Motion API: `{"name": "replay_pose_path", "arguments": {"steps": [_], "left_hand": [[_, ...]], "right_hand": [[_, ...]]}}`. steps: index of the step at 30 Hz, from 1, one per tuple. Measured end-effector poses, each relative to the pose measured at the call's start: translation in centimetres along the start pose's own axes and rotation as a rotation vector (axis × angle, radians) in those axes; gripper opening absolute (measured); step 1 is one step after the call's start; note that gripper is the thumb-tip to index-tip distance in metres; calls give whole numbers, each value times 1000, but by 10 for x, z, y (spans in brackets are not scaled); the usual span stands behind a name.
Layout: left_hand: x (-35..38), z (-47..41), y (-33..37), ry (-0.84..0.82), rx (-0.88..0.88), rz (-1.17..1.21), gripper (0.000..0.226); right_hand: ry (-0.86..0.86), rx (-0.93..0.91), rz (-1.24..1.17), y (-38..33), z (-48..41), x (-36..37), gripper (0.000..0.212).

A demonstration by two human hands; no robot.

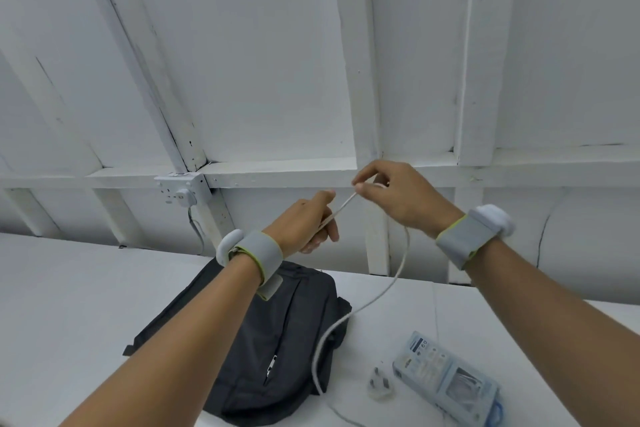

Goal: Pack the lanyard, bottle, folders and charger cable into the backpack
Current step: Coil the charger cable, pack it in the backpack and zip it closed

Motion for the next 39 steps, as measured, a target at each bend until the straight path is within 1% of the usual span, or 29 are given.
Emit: {"name": "replay_pose_path", "arguments": {"steps": [2,4,6,8,10,12,13,14,16,18,20,21,23,24,26,27,28,30,32,33,35,37,39], "left_hand": [[3,7,10,-29,8,208,50],[5,12,25,-81,50,440,39],[9,14,41,-160,107,646,36],[12,15,55,-199,163,811,34],[11,12,63,-130,212,937,32],[4,4,63,26,235,1009,32],[1,1,60,110,237,977,33],[-4,-1,56,196,239,868,33],[-9,-2,47,336,233,461,32],[-8,0,40,401,235,41,33],[-7,0,32,407,242,-259,37],[-5,1,28,375,225,-368,38],[-3,1,20,271,161,-475,43],[0,3,17,212,125,-456,48],[7,9,15,84,40,-258,59],[11,13,18,20,16,-106,58],[15,17,24,-29,10,52,50],[16,22,37,-94,43,332,34],[15,22,51,-160,100,614,33],[15,22,58,-169,128,730,34],[17,18,70,-118,182,882,37],[19,12,75,-21,231,967,40],[18,6,75,88,275,927,39]], "right_hand": [[76,3,-50,10,-4,-4,12],[103,10,-127,17,-4,3,18],[88,24,-212,19,-2,18,20],[24,76,-318,18,1,39,21],[-90,145,-384,13,6,62,23],[-223,189,-357,2,16,80,24],[-281,195,-337,-5,22,84,21],[-329,192,-317,-13,27,86,19],[-400,187,-264,-24,33,83,22],[-457,183,-215,-28,38,77,26],[-482,190,-192,-27,42,69,29],[-473,201,-190,-26,42,62,26],[-421,226,-194,-21,40,47,19],[-383,233,-190,-18,38,37,16],[-305,188,-150,-13,31,20,11],[-271,141,-137,-12,28,14,11],[-231,94,-141,-10,26,10,15],[-124,60,-192,-2,23,5,30],[-51,97,-257,9,22,7,39],[-50,123,-300,13,22,13,41],[-119,171,-376,16,25,33,37],[-245,200,-348,10,33,57,28],[-351,198,-276,1,41,73,21]]}}
Point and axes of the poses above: each hand's wrist, its own z-axis away from the middle knuckle, its own x-axis out of the palm, y = z × x, the point moved 6 cm from there along -z, towards the middle knuckle, and after that the axes turned 6 degrees about -y, right-handed, at the moved point
